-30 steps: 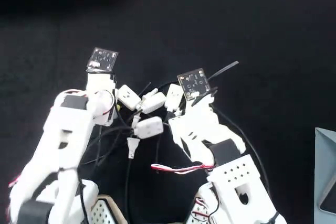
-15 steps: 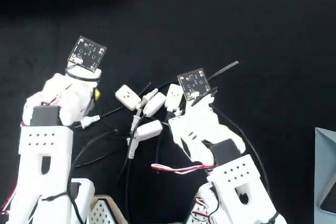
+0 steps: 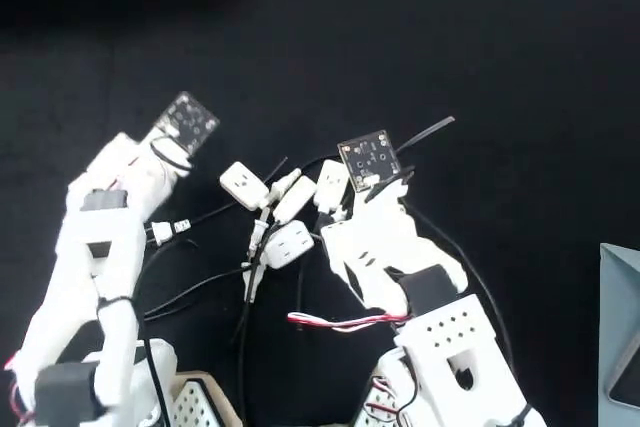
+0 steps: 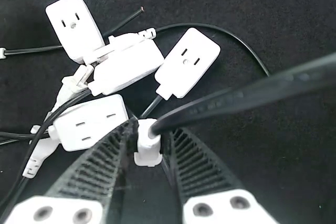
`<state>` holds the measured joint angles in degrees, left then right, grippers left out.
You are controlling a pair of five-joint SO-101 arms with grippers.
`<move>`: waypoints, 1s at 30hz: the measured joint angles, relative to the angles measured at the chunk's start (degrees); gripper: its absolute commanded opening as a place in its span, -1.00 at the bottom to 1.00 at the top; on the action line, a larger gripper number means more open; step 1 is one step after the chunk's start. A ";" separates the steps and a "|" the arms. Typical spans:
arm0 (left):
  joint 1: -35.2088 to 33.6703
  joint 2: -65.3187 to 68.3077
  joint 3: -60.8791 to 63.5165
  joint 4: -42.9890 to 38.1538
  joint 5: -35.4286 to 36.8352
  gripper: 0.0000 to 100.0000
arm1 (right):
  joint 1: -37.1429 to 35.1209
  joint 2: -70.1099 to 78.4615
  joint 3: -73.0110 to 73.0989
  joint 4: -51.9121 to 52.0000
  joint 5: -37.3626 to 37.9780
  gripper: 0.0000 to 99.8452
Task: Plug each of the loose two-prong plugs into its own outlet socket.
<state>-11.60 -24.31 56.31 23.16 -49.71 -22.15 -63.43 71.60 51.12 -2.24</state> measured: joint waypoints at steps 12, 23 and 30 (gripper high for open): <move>3.69 2.99 10.73 -3.96 -0.53 -0.94 | 0.00 0.00 0.00 0.00 0.00 -0.97; 10.55 -16.09 16.35 13.89 7.56 -0.94 | 0.00 0.00 0.00 0.00 0.00 -0.97; 10.81 -22.77 16.35 20.13 11.34 -0.73 | 0.00 0.00 0.00 0.00 0.00 -0.97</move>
<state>-0.79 -47.08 72.66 43.30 -38.37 -22.15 -63.43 71.60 51.12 -2.24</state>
